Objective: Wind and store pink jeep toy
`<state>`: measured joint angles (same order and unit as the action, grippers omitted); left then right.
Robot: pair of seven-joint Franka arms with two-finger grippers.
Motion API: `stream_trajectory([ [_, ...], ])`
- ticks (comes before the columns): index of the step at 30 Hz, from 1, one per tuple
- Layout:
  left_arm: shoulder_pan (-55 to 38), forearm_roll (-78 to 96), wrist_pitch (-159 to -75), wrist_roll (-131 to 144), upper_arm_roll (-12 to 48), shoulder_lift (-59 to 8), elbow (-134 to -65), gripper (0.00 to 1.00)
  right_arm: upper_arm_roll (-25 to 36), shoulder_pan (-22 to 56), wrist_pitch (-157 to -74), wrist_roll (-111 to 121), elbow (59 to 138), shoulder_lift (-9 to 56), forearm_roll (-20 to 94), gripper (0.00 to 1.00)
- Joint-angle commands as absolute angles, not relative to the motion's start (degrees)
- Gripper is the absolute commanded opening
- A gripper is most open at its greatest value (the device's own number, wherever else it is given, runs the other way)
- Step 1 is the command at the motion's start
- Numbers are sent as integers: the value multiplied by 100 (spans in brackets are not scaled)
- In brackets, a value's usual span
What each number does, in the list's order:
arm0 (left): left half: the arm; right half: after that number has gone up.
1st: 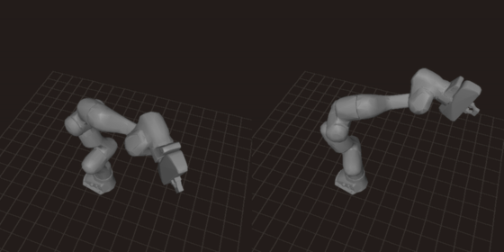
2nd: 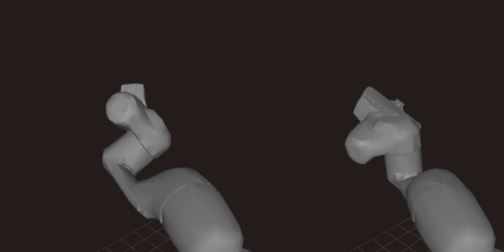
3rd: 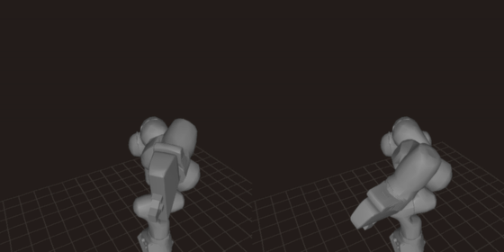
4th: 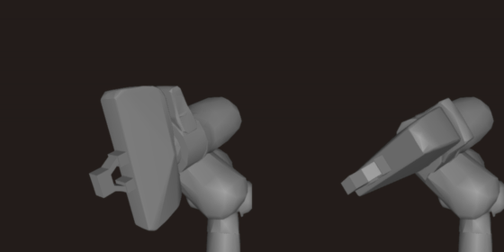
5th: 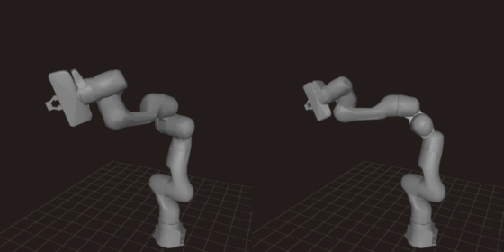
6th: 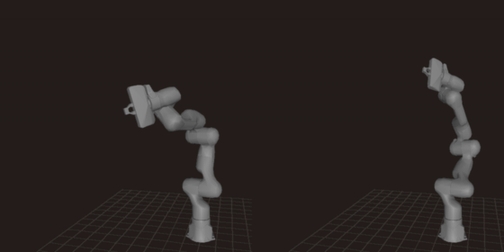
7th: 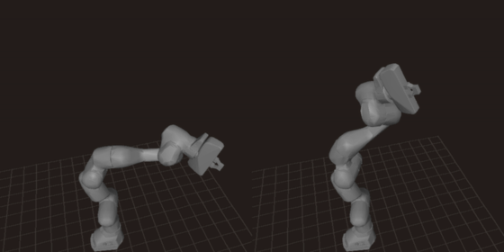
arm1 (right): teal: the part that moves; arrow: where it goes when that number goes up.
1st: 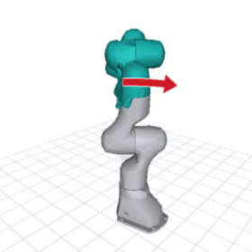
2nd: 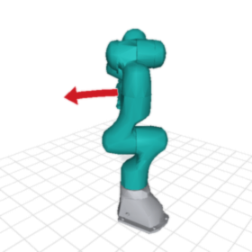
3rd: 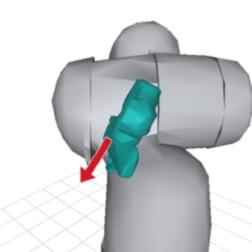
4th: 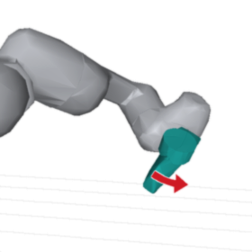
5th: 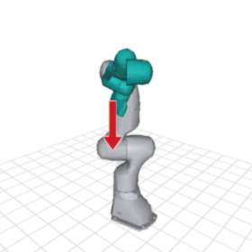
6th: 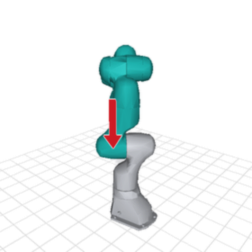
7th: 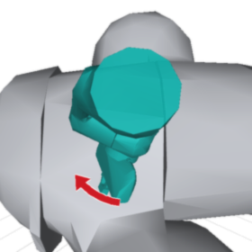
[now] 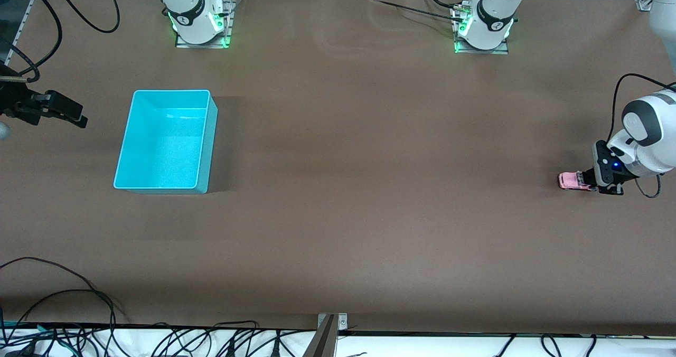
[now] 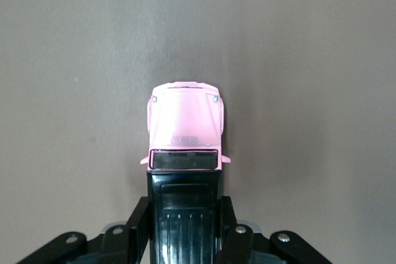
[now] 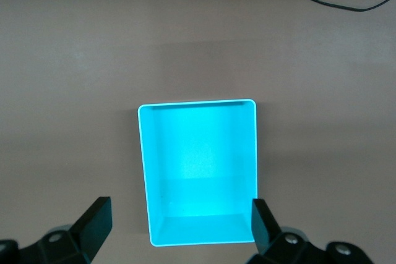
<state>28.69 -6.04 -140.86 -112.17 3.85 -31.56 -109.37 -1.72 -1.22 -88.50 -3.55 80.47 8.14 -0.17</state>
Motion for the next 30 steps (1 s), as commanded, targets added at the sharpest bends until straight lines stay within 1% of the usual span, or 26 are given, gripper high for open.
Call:
stream_trajectory([
  [1, 2918, -747, -14150, -11268, 422, -3604, -10740, 21, -167, -141, -8824, -272, 8051, 765, 35, 100],
  [2, 2918, -738, -14142, -11259, 422, -3595, -10740, 22, -167, -141, -8824, -272, 8051, 765, 35, 100],
  [3, 2909, -738, -14133, -11259, 431, -3577, -10740, 28, -167, -141, -8824, -272, 8051, 765, 35, 100],
  [4, 2909, -738, -14133, -11250, 431, -3560, -10732, 40, -167, -141, -8824, -272, 8051, 765, 35, 100],
  [5, 2909, -721, -14115, -11250, 439, -3560, -10697, 59, -167, -141, -8824, -272, 8051, 765, 35, 100],
  [6, 2918, -668, -14072, -11250, 439, -3551, -10661, 89, -167, -141, -8824, -272, 8051, 765, 35, 100],
  [7, 2927, -651, -13976, -11250, 439, -3551, -10626, 100, -167, -141, -8824, -272, 8051, 765, 35, 100],
  [11, 2900, -642, -13527, -11224, 466, -3533, -10363, 100, -167, -141, -8824, -272, 8051, 765, 35, 100],
  [16, 2813, -642, -12956, -11145, 475, -3349, -10082, 100, -167, -141, -8824, -272, 8051, 765, 35, 100],
  [24, 2751, -650, -12226, -10548, 668, -3024, -9993, 100, -167, -141, -8824, -272, 8051, 773, 35, 100],
  [30, 2628, -650, -11892, -9994, 694, -2830, -9967, 100, -167, -141, -8824, -272, 8051, 765, 35, 100],
])
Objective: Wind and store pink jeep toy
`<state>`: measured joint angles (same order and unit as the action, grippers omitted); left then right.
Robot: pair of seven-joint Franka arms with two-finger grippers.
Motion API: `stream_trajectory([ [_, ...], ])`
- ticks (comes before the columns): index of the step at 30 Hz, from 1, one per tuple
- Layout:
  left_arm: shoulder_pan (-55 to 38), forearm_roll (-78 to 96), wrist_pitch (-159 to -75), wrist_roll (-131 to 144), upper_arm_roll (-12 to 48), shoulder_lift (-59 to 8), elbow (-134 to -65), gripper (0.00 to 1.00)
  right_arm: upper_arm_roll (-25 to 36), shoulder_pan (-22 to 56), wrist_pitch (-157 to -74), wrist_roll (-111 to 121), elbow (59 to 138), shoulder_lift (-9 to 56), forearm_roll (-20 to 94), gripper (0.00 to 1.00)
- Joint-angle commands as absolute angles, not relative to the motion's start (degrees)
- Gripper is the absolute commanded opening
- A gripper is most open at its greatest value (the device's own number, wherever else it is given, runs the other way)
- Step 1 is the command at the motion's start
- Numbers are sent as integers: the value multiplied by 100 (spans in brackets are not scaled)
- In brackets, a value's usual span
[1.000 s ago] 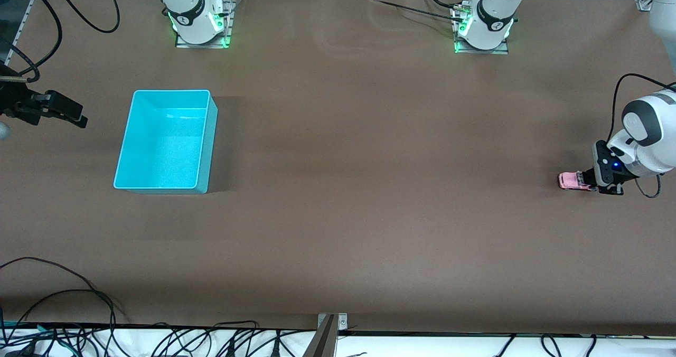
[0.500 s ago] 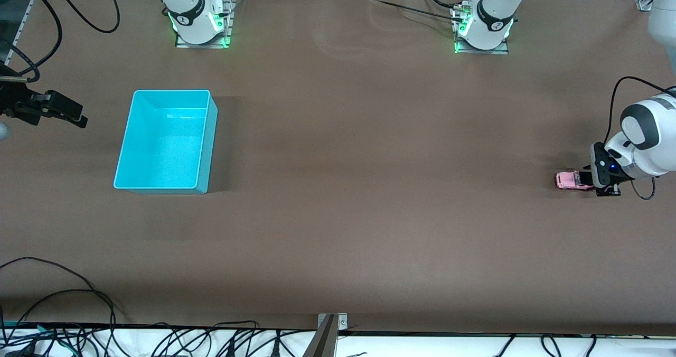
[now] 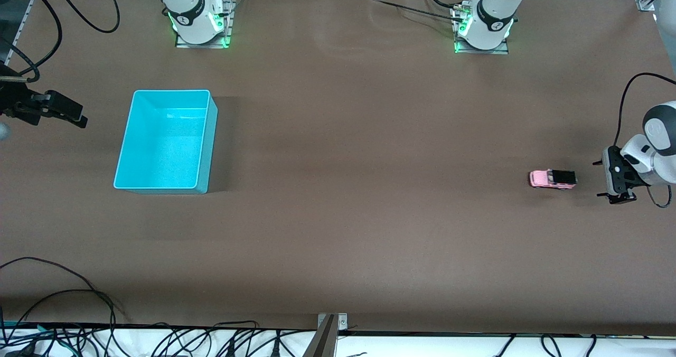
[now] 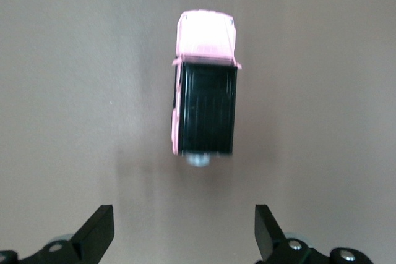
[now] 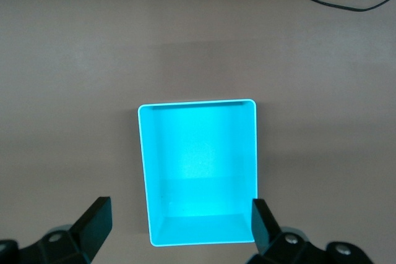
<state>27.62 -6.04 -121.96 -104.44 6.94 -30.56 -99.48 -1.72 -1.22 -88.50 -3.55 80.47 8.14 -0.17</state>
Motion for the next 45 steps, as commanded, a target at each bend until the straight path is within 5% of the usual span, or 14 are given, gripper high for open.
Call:
stream_trajectory([
  [1, 2602, -650, -11839, -9932, 694, -2830, -9915, 100, -167, -141, -8824, -272, 8051, 765, 35, 100],
  [16, 1917, -633, -10003, -7982, 738, -2804, -8737, 100, -167, -141, -8824, -272, 8051, 765, 35, 100],
  [27, 785, -633, -9748, -6587, 765, -2041, -8561, 100, -167, -141, -8824, -272, 8051, 765, 35, 100],
  [45, 545, 667, -8799, -5924, 747, -1995, -7841, 100, -167, -141, -8824, -272, 8051, 765, 35, 100],
])
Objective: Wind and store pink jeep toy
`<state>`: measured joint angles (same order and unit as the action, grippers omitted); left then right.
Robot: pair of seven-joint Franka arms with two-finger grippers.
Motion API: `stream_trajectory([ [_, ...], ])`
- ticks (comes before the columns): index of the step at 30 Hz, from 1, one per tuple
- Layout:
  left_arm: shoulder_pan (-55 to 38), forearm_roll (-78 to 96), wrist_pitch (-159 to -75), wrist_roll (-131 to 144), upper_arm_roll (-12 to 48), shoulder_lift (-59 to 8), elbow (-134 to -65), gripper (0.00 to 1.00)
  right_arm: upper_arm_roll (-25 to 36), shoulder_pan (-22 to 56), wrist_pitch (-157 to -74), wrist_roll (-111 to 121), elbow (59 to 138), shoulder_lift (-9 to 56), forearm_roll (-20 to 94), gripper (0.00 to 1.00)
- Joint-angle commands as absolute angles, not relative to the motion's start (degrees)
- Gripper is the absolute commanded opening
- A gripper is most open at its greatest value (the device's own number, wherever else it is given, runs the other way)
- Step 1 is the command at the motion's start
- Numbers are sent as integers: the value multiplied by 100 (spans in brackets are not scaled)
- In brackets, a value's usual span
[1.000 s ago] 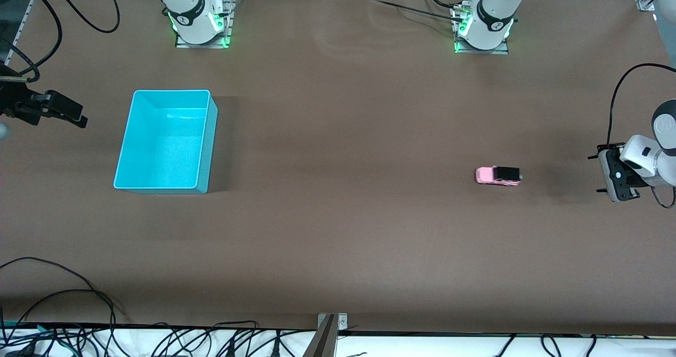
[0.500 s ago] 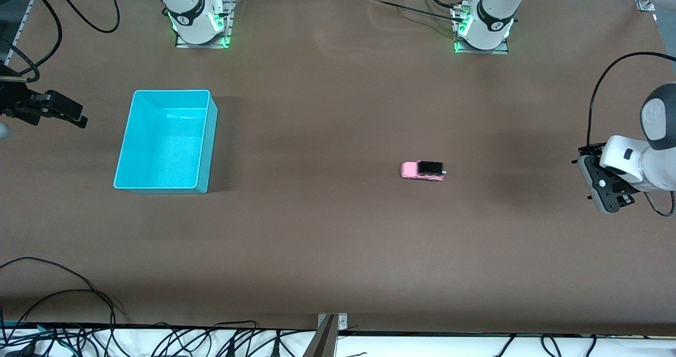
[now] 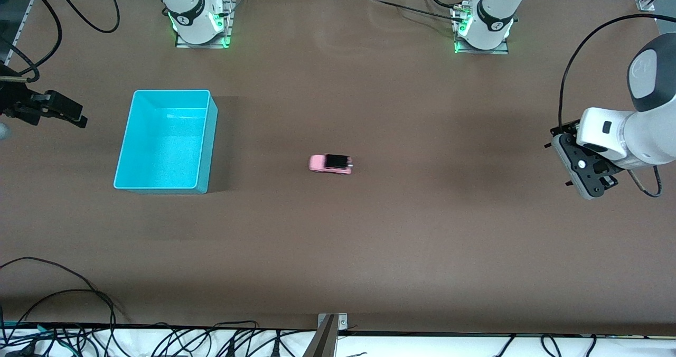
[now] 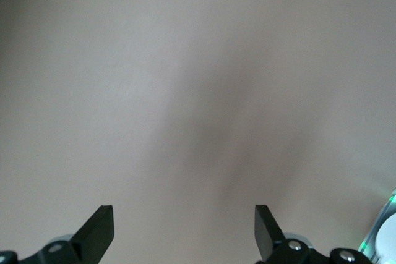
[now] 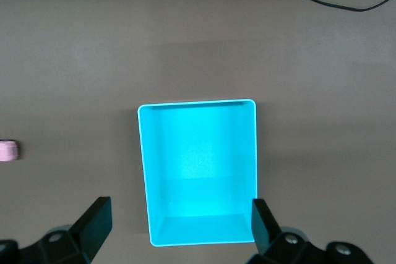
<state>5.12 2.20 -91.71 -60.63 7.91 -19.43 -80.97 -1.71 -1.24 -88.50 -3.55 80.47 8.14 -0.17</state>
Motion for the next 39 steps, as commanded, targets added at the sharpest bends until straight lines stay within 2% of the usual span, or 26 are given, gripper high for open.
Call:
stream_trajectory([
  [1, 536, 668, -8711, -5880, 747, -1995, -7753, 100, -167, -141, -8816, -272, 8051, 765, 35, 100],
  [11, 545, 615, -8139, -5581, 756, -1934, -7611, 100, -167, -141, -8815, -272, 8051, 765, 35, 100],
  [27, 448, 334, -8139, -4713, 878, -1662, -7638, 100, -167, -141, -8780, -105, 8051, 765, 18, 100],
  [35, 167, 360, -8270, -3113, 809, -1222, -7998, 100, -246, 114, -8604, -88, 8112, 861, -9, 100],
  [39, 97, 360, -8910, -2936, 484, -915, -8445, 100, -264, 307, -8657, 367, 8112, 914, 17, 100],
])
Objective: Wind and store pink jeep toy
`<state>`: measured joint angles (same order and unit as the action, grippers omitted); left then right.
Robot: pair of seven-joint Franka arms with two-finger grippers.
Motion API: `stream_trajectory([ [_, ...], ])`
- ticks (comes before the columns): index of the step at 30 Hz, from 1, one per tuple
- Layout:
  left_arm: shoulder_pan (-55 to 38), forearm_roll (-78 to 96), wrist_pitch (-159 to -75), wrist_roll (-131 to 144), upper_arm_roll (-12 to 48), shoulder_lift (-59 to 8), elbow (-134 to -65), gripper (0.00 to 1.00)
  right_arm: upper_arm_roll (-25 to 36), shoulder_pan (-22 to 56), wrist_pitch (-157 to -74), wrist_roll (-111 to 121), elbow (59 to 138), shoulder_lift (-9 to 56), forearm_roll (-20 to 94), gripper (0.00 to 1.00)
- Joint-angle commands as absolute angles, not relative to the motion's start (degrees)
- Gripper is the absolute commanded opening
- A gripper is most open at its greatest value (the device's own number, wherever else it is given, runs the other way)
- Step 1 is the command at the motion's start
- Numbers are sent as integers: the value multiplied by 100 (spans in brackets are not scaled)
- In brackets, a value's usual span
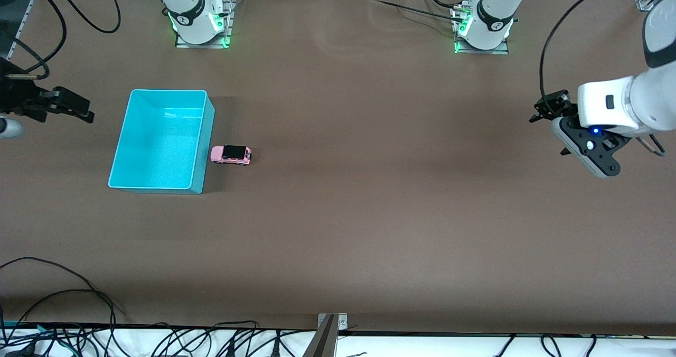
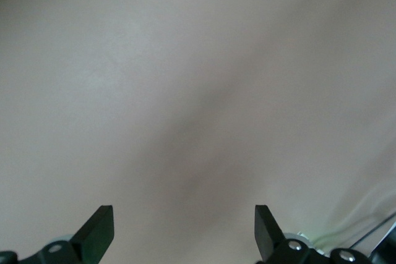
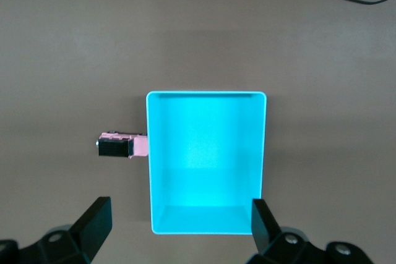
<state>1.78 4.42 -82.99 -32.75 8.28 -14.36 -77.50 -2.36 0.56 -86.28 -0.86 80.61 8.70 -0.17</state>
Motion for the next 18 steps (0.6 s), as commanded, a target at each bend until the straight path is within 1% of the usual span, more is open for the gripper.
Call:
stream_trajectory([
  [1, 44, 360, -9043, -2927, 414, -827, -8594, 100, -264, 369, -8657, 543, 8112, 931, 26, 100],
  [4, -79, 360, -9429, -2865, 124, -476, -9113, 100, -264, 588, -8649, 1324, 8112, 1063, 26, 100],
  [7, -88, 369, -9580, -2734, 70, -264, -9430, 100, -264, 747, -8648, 1949, 8112, 1186, 35, 100],
  [13, -88, 343, -9589, -1891, -35, 52, -9808, 100, -272, 826, -8631, 3293, 8174, 1502, 53, 100],
  [18, -281, 334, -9580, -1021, -61, 281, -10045, 100, -281, 826, -8797, 4655, 8525, 1836, 342, 100],
])
